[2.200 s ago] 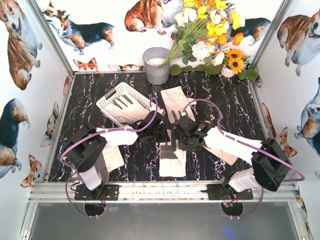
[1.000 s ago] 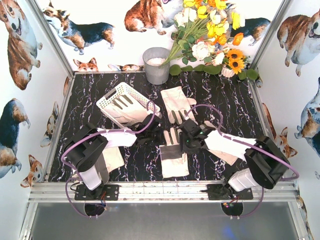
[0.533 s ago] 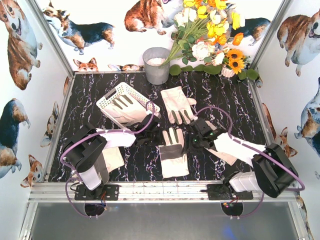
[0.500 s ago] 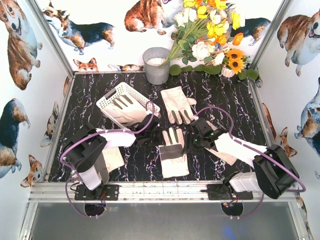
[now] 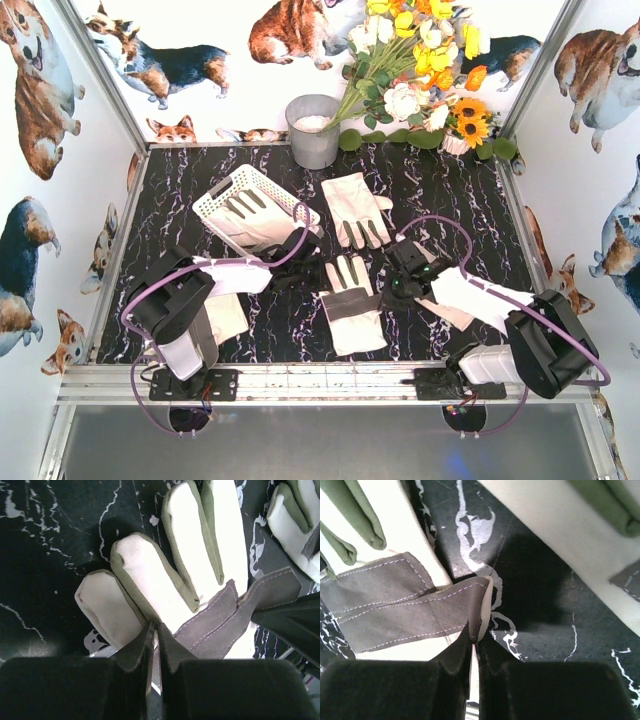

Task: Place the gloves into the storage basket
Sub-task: Adjust the glove at the center of the board.

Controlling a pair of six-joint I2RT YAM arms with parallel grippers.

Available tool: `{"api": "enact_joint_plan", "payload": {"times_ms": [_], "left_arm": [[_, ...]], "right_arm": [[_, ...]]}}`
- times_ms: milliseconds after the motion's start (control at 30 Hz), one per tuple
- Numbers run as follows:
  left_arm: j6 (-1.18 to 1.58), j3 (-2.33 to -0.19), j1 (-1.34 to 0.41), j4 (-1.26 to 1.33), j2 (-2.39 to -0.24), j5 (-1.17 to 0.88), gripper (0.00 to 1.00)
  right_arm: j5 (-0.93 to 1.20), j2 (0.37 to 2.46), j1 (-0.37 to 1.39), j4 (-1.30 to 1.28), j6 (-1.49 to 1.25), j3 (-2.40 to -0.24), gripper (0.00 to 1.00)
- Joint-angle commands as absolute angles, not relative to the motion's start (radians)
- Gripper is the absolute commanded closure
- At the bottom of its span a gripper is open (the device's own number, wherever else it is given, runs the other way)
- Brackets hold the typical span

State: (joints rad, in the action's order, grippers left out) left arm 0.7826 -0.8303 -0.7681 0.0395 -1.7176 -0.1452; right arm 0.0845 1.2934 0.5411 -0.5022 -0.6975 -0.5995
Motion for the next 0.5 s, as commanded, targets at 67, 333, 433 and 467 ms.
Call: {"api": "enact_joint_plan", "payload": {"times_ms": [67, 333, 433, 467], "left_arm": [[0.702, -0.898, -0.764, 0.023, -1.8, -0.199, 0.99], [0.678, -0.979, -0.789, 0.021, -1.873, -0.232, 0.97], [0.677, -0.971, -0.79, 0.025, -1.858, -0.225, 0.85], [0.677, -0.971, -0.791, 0.02, -1.844, -0.218, 0.8]], "right_arm": [[-0.156, 1.316, 0.525, -0.658, -0.743, -0.637, 1.0], [-0.234, 1.281, 0.505, -0.703, -0.776, -0.632, 1.0], [-0.209, 1.264, 0.503, -0.703, -0.763, -0.643, 0.93], [-0.191, 1.251, 0.503, -0.707, -0.749, -0.654, 0.8]]}}
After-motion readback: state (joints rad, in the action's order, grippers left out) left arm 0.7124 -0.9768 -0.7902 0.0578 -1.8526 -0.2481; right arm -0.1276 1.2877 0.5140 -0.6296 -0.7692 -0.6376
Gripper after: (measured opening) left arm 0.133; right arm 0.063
